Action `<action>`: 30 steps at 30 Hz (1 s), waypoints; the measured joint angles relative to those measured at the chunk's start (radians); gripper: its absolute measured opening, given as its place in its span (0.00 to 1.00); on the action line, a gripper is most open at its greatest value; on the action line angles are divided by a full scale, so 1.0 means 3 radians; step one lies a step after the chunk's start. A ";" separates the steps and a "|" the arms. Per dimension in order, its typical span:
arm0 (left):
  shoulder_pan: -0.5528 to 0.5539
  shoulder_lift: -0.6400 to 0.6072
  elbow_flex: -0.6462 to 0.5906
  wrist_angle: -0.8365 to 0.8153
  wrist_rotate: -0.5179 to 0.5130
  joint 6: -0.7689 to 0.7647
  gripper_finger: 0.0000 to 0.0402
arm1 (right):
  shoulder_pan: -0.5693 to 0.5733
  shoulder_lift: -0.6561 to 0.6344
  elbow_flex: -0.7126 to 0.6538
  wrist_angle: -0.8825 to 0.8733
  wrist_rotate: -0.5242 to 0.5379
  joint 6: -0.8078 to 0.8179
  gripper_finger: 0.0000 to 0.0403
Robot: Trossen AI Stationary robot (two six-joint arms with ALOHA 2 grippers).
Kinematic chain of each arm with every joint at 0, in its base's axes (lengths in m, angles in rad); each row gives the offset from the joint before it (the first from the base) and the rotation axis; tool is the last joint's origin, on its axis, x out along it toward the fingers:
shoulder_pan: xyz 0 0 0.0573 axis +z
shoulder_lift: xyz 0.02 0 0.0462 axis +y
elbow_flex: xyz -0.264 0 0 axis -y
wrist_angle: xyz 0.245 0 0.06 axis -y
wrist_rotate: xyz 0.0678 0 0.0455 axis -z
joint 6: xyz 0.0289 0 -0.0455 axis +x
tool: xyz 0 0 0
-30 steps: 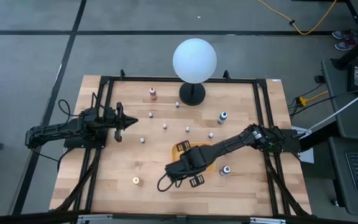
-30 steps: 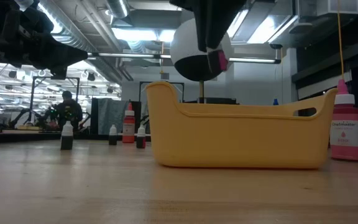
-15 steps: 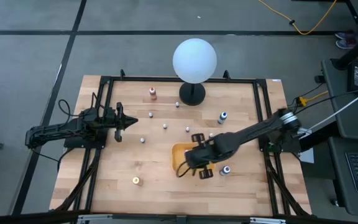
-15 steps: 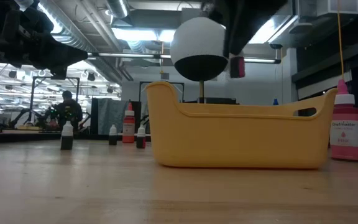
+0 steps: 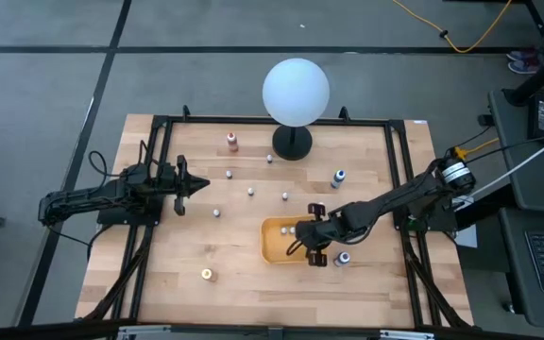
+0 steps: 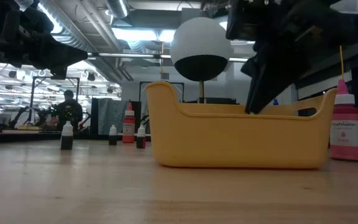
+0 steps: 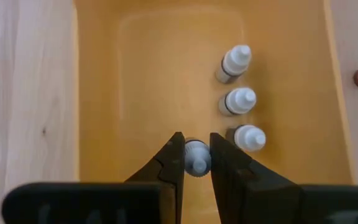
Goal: Pick & Place food coloring
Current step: Put the small pink food coloring bottle into the yellow bin
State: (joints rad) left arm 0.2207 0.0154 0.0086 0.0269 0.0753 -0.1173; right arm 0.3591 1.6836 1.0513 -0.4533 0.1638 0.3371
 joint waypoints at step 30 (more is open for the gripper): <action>0.0000 0.0001 0.0001 0.0001 0.0000 0.0000 0.03 | -0.0126 0.0172 -0.0032 0.0071 0.0003 -0.0025 0.15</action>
State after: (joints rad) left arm 0.2207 0.0158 0.0090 0.0273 0.0754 -0.1173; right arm 0.3214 1.7351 1.0416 -0.4320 0.1646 0.3296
